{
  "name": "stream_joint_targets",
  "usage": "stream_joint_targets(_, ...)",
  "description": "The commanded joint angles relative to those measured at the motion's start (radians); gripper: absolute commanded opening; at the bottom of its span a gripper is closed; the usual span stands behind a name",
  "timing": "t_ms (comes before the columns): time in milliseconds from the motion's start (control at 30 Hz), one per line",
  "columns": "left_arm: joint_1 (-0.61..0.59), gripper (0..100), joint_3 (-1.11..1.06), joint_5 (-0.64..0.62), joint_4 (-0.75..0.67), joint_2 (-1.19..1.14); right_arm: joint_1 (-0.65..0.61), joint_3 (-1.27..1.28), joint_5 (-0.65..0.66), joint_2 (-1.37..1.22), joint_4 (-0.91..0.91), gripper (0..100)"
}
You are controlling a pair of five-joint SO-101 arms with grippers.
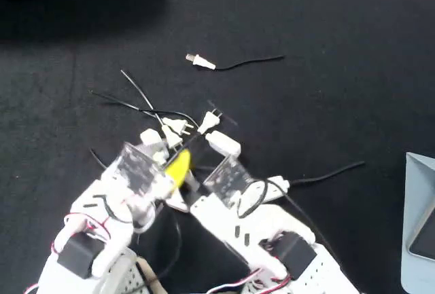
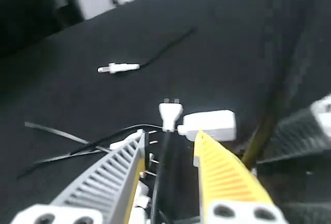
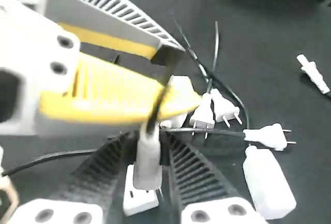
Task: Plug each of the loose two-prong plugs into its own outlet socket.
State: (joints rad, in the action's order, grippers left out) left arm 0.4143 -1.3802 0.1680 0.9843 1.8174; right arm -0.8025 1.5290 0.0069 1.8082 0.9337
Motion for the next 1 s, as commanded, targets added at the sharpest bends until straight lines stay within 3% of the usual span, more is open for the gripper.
stream_joint_targets(0,0.102,16,0.101,0.072,0.058,-0.002,-0.023,-0.058,0.014,0.077,0.021,1.2)
stream_joint_targets(200,0.154,16,0.102,0.127,0.089,-0.002,-0.02,-0.058,0.012,0.076,0.025,1.2)
stream_joint_targets(300,0.042,16,0.116,0.123,0.084,0.0,-0.018,-0.061,0.009,0.076,0.054,1.2)
stream_joint_targets(433,-0.208,16,0.151,0.037,0.095,-0.003,0.038,-0.065,-0.014,0.074,0.057,1.2)
stream_joint_targets(567,-0.381,17,0.153,0.066,0.147,-0.031,0.057,-0.065,-0.048,0.067,0.058,1.2)
stream_joint_targets(767,-0.417,28,0.171,0.083,0.206,-0.267,0.069,-0.117,-0.121,-0.093,0.023,1.2)
stream_joint_targets(967,-0.417,31,0.321,0.262,0.213,-0.62,0.141,-0.217,-0.252,-0.326,-0.011,1.3)
